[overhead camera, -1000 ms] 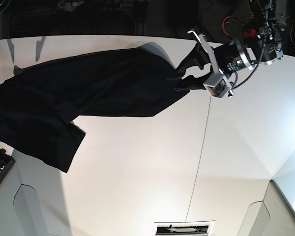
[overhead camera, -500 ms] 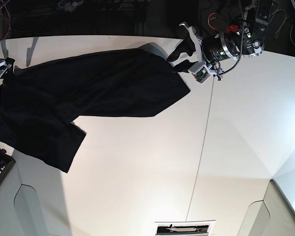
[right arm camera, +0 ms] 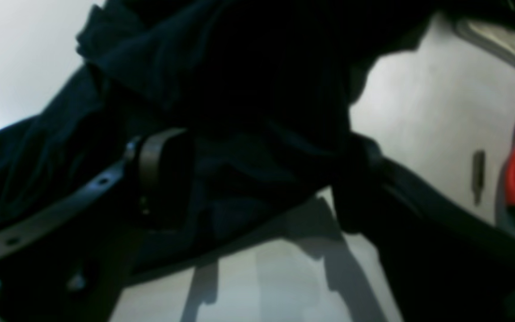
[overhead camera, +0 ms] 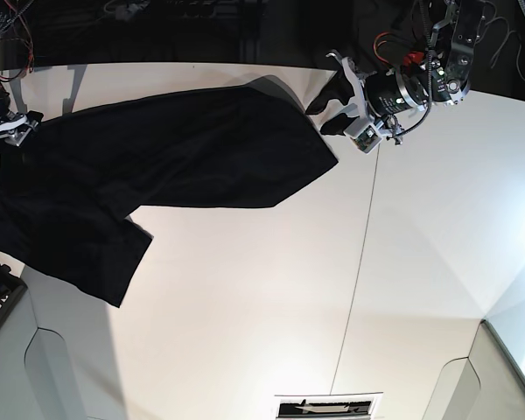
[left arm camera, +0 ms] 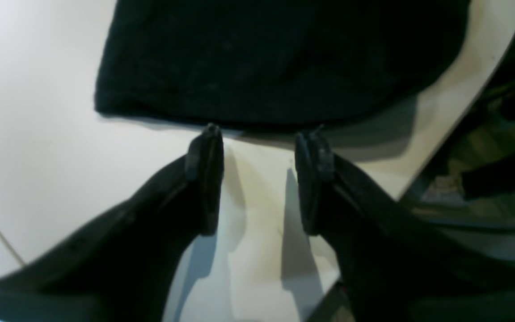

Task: Layout the t-shirt on the table in an organized manner, then fold the t-shirt properly
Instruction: 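Grasp the shirt corner nearest the left gripper, then grasp the opposite end of the shirt with the right gripper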

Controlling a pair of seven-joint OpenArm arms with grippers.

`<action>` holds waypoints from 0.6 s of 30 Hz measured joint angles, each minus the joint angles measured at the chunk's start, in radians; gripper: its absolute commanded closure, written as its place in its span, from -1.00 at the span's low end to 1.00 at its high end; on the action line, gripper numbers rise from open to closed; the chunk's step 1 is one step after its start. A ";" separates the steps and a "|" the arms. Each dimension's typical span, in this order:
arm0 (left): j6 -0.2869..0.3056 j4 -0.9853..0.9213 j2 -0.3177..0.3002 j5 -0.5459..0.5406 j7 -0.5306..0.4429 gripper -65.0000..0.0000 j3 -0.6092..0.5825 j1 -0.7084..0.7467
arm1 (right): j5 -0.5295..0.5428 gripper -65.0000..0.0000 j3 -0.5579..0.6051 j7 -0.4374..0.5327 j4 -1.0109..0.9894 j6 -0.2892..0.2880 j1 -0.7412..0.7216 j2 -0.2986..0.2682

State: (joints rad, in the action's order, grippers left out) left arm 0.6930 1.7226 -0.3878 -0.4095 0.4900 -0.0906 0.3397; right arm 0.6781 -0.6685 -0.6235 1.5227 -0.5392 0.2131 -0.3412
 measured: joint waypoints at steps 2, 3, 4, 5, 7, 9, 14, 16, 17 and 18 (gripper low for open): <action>-0.001 -0.016 0.000 -0.003 -0.010 0.10 0.000 -0.008 | -0.026 -0.04 0.020 0.003 0.000 0.000 -0.008 -0.002; -0.001 -0.020 0.000 -0.005 -0.014 0.10 0.000 -0.007 | -0.053 0.14 0.032 0.003 -0.001 0.001 -0.012 -0.003; -0.001 -0.027 0.000 -0.012 -0.020 0.11 0.000 -0.007 | -0.058 0.35 0.044 0.003 -0.001 0.005 -0.017 -0.005; 0.000 -0.034 0.000 -0.019 -0.022 0.15 0.000 -0.007 | -0.058 0.59 0.056 0.004 -0.001 0.005 -0.019 -0.005; 0.000 -0.046 0.000 -0.021 -0.032 0.37 0.000 -0.007 | -0.063 1.00 0.073 0.005 -0.001 0.006 -0.026 -0.003; 0.000 -0.050 0.000 -0.018 -0.031 0.72 0.000 -0.007 | -0.070 1.00 0.075 0.003 -0.001 0.004 -0.035 -0.002; 0.000 -0.052 0.000 -0.058 -0.006 1.00 0.001 -0.001 | -0.056 1.00 0.073 -0.010 0.026 0.001 -0.079 -0.002; 0.000 -0.052 0.000 -0.079 0.008 1.00 0.001 0.011 | -0.013 1.00 0.073 -0.013 0.079 0.000 -0.089 -0.002; 0.000 -0.052 0.000 -0.082 0.008 1.00 0.001 0.019 | -0.009 1.00 0.073 -0.013 0.109 0.001 -0.096 -0.002; 0.000 -0.052 0.000 -0.087 0.010 1.00 0.001 0.029 | -0.002 1.00 0.073 -0.013 0.137 0.000 -0.107 -0.002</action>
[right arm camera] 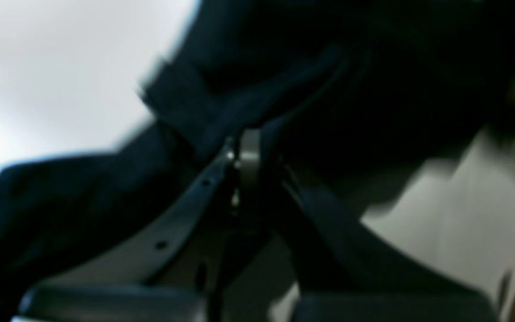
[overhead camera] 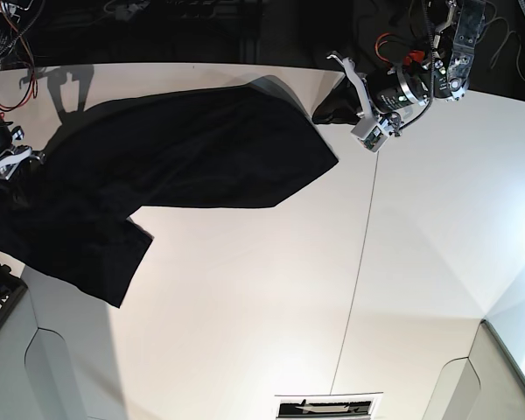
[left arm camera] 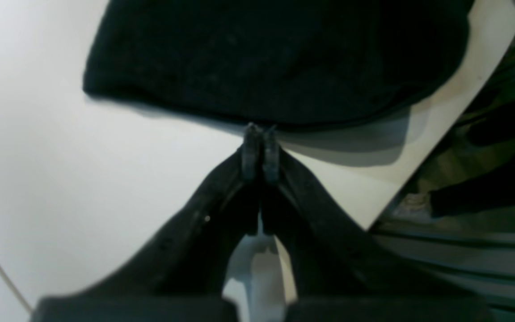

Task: Layout the t-shirt on the table in an organized manner, then fold the t-shirt properly
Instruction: 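Grasp the opposite end of the shirt with the right gripper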

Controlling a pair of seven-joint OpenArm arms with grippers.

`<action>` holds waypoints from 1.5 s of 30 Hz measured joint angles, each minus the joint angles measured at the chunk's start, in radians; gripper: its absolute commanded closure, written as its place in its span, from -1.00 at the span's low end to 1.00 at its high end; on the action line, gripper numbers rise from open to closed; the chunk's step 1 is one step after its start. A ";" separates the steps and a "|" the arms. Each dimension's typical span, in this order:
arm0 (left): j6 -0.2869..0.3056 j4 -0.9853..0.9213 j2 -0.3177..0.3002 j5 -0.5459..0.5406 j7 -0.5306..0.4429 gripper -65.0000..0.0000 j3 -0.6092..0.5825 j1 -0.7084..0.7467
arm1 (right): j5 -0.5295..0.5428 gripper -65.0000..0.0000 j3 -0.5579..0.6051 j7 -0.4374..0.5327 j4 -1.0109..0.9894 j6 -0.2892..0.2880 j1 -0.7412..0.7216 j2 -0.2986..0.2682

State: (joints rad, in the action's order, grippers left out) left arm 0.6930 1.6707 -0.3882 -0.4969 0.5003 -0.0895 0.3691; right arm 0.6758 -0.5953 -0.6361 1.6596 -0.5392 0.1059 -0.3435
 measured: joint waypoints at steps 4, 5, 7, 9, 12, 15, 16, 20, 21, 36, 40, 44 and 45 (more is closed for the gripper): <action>0.004 0.003 0.000 -0.022 -0.006 1.00 -0.002 0.042 | 0.007 1.00 0.002 -0.008 0.076 -0.014 -0.078 0.000; 0.003 0.003 -0.001 -0.030 -0.008 1.00 -0.011 0.051 | 0.008 1.00 0.005 -0.006 0.080 -0.017 -0.105 -0.001; 0.004 0.003 -0.003 -0.037 -0.020 1.00 -0.043 0.067 | 0.008 1.00 0.014 -0.008 0.081 -0.014 -0.155 -0.003; 0.007 0.005 -0.002 -0.041 -0.024 1.00 -0.085 0.073 | 0.007 1.00 0.042 -0.009 0.071 -0.014 -0.206 -0.003; 0.010 0.006 0.003 -0.042 -0.023 1.00 -0.138 0.072 | -0.011 1.00 0.135 -0.005 0.026 -0.012 -0.303 -0.006; 0.016 0.006 0.003 -0.039 -0.022 1.00 -0.147 0.068 | -0.079 1.00 0.272 0.031 -0.048 -0.019 -0.407 -0.006; 0.016 0.006 0.003 -0.039 -0.023 1.00 -0.147 0.069 | -0.107 1.00 0.320 0.032 -0.082 -0.019 -0.443 -0.005; 0.022 0.007 0.003 -0.013 -0.026 1.00 -0.146 0.068 | -0.193 1.00 0.486 0.046 -0.244 -0.013 -0.586 0.012; 0.023 0.008 0.003 -0.007 -0.027 1.00 -0.146 0.068 | -0.214 0.71 0.513 0.045 -0.272 -0.011 -0.608 0.023; 0.032 0.029 0.003 -0.009 -0.015 0.36 -0.109 0.075 | -0.072 -0.30 0.261 -0.153 -0.067 0.019 -0.502 0.052; 0.017 0.090 -0.003 0.018 0.013 0.05 -0.105 0.087 | -0.080 -0.30 0.121 -0.164 -0.069 0.024 -0.362 0.054; 0.001 0.161 -0.005 0.024 0.033 -0.18 -0.106 0.103 | -0.085 -0.30 -0.006 -0.146 -0.072 0.025 -0.237 0.056; 0.001 0.175 -0.004 0.022 0.034 -0.19 -0.106 0.103 | -0.085 -0.30 -0.028 -0.137 -0.073 0.026 -0.213 0.056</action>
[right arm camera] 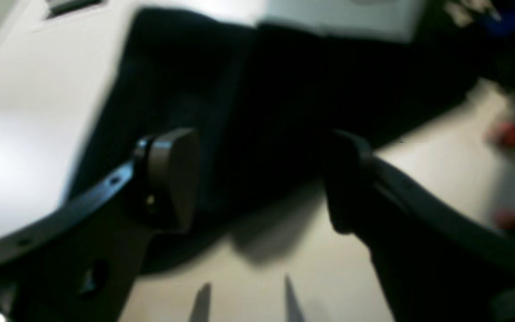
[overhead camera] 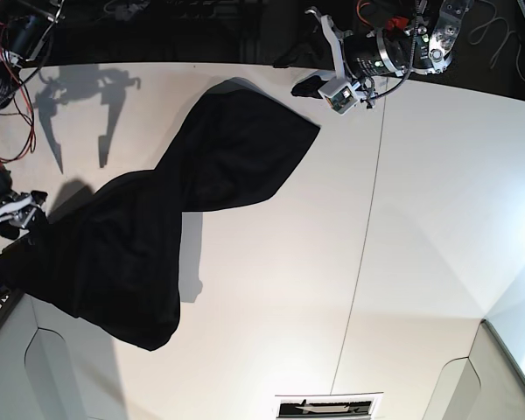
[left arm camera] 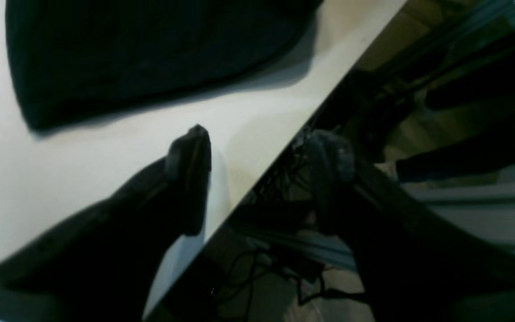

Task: Layout the t-shirt on the table in an organized manner, then fold the t-shirt properly
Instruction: 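Grasp the opposite end of the shirt with the right gripper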

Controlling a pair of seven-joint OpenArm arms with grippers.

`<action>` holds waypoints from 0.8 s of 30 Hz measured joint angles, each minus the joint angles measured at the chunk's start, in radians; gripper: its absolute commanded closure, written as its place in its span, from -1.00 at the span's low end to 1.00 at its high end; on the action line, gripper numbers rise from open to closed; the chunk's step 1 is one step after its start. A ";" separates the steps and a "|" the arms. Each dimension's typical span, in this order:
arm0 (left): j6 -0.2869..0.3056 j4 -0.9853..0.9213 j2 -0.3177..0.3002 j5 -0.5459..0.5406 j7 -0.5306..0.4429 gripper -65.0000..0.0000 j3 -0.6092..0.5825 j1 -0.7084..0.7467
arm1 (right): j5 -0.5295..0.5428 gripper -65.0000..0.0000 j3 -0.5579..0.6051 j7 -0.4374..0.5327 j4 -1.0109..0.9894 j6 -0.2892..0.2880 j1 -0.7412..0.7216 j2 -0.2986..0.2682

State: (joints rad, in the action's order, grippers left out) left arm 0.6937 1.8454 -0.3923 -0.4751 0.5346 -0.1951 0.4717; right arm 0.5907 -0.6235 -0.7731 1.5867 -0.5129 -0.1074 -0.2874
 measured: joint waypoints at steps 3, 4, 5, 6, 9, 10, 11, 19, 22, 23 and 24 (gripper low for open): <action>-0.002 0.013 0.023 0.007 -0.011 -0.19 0.000 -0.011 | 0.000 -0.30 -0.043 0.051 -0.027 0.000 0.053 0.000; -0.002 0.013 0.037 0.036 -0.013 -0.19 0.001 -0.017 | -0.002 -0.30 -0.044 0.068 -0.052 0.000 0.060 0.000; -0.002 0.013 0.053 0.064 -0.011 -0.19 0.002 -0.022 | -0.009 -0.30 -0.044 0.079 -0.081 0.000 0.060 0.000; -0.001 0.013 0.070 0.077 -0.010 -0.19 0.002 -0.028 | -0.008 -0.30 -0.038 0.095 -0.117 0.000 0.057 0.000; -0.002 0.011 0.112 0.099 -0.016 -0.19 0.000 -0.058 | -0.014 -0.30 -0.018 0.152 -0.228 0.000 0.035 0.002; -0.002 0.005 0.119 0.116 -0.018 -0.19 0.000 -0.072 | -0.022 -0.30 -0.010 0.172 -0.266 0.000 0.023 0.002; -0.005 -0.008 0.124 0.136 -0.019 -0.19 0.000 -0.088 | -0.034 -0.30 -0.002 0.174 -0.301 0.000 0.004 0.002; -0.013 -0.145 0.130 0.190 -0.056 -0.19 -0.089 -0.172 | -0.040 -0.30 0.013 0.179 -0.463 0.001 -0.124 0.005; -0.036 -0.182 0.132 0.233 -0.090 -0.18 -0.150 -0.195 | -0.039 -0.30 0.013 0.180 -0.500 0.002 -0.146 0.005; -0.041 -0.191 0.132 0.254 -0.111 -0.13 -0.165 -0.200 | -0.040 -0.30 0.013 0.179 -0.509 0.002 -0.152 0.005; -0.042 -0.197 0.132 0.266 -0.117 -0.01 -0.172 -0.203 | -0.039 -0.30 0.013 0.179 -0.519 0.002 -0.158 0.005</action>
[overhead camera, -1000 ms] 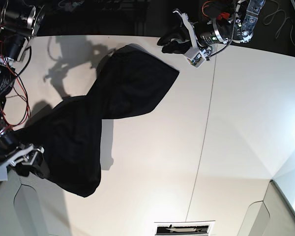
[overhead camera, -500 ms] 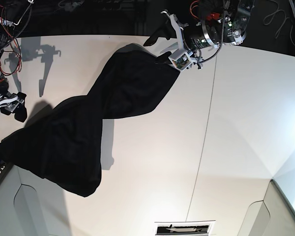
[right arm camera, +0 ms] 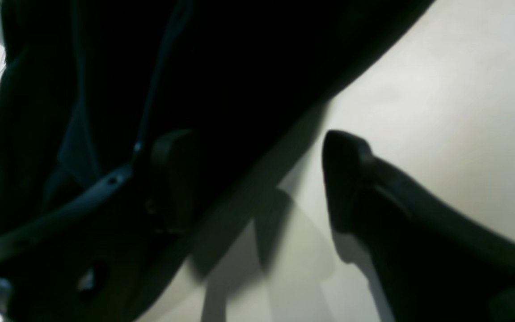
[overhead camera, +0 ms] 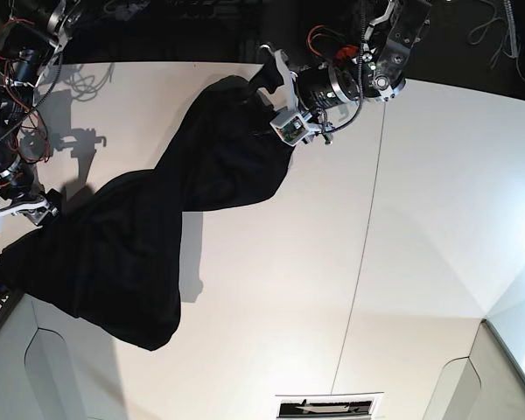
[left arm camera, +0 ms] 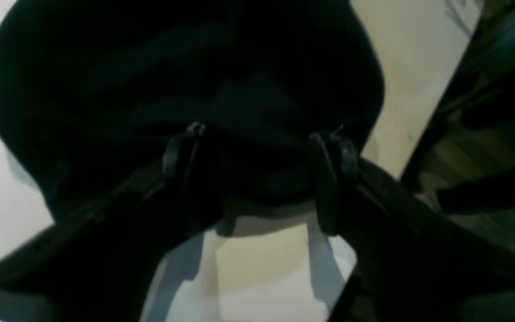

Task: Layout the t-shirt on the table in an organized manner, then fold the t-shirt properly
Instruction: 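Grasp the opposite end of the shirt with the right gripper, then pull the shirt taut between both grippers, stretching it lengthwise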

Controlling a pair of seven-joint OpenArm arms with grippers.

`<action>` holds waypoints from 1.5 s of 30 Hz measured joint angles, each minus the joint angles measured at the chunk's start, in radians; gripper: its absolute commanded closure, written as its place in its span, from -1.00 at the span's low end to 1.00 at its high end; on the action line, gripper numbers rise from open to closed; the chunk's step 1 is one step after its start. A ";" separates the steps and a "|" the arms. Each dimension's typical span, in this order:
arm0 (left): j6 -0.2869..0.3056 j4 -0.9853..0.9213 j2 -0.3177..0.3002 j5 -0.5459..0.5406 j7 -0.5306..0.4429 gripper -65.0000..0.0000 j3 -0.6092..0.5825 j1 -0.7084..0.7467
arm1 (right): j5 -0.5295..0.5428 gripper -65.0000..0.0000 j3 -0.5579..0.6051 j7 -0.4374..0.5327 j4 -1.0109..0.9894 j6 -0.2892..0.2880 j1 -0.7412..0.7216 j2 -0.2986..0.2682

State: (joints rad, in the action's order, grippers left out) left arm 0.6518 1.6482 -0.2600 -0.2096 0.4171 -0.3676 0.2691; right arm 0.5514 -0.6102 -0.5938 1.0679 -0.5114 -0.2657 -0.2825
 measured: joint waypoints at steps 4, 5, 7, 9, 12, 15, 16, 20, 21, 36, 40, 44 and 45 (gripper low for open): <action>-0.016 -0.013 -0.001 0.023 0.000 0.84 -0.004 -0.014 | -0.002 -0.25 0.009 0.064 -0.029 0.000 -0.006 0.002; -0.016 -0.013 0.000 0.023 0.001 1.00 -0.004 -0.014 | -0.012 -0.12 0.018 0.069 -0.034 0.000 -0.006 0.002; -0.016 -0.013 0.000 0.019 0.001 1.00 -0.004 -0.012 | -0.048 0.35 0.043 0.075 -0.040 0.000 -0.006 0.002; -0.016 -0.013 0.000 0.016 0.005 1.00 -0.004 -0.012 | -0.082 0.82 0.074 0.080 -0.041 0.000 -0.006 0.002; -0.016 -0.013 0.000 -0.038 0.046 1.00 -0.004 -0.013 | -0.089 1.00 0.114 0.128 -0.041 -0.001 -0.006 0.002; 0.031 -0.016 -0.005 -0.246 0.176 1.00 0.003 -0.012 | -0.070 1.00 0.133 0.134 -0.024 -0.035 -0.003 0.001; 0.037 -0.021 -0.008 -0.345 0.225 1.00 0.010 -0.008 | -0.061 1.00 0.133 0.110 -0.006 -0.035 -0.003 0.002; 0.036 -0.013 -0.043 -0.635 0.402 1.00 0.058 0.014 | 0.013 1.00 0.128 -0.043 0.133 -0.041 0.005 0.000; 0.035 -0.002 -0.047 -0.653 0.425 1.00 0.083 0.014 | 0.034 1.00 0.121 -0.082 0.175 -0.041 0.005 0.000; 0.038 -0.072 -0.123 -0.723 0.412 1.00 0.459 -0.144 | -0.028 0.61 0.232 -0.007 0.192 -0.031 -0.151 -0.013; 0.037 -0.271 -0.122 -0.659 0.421 1.00 0.457 -0.241 | -0.028 -0.18 0.323 -0.005 0.065 -0.031 -0.193 -0.013; 0.034 -0.351 -0.137 -0.664 0.420 0.75 0.457 -0.298 | -0.024 -0.18 0.324 -0.034 0.071 -0.031 -0.187 -0.005; 0.034 -0.351 -0.147 -0.680 0.420 0.60 0.457 -0.298 | -0.008 -0.18 0.314 -0.075 0.082 -0.031 -0.186 -0.004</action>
State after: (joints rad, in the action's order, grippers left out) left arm 0.6857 1.2968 -0.4068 -0.8894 0.8371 0.0891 -0.0292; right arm 0.5434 -0.2962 -0.6685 1.1503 -0.5423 -0.4519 -0.2863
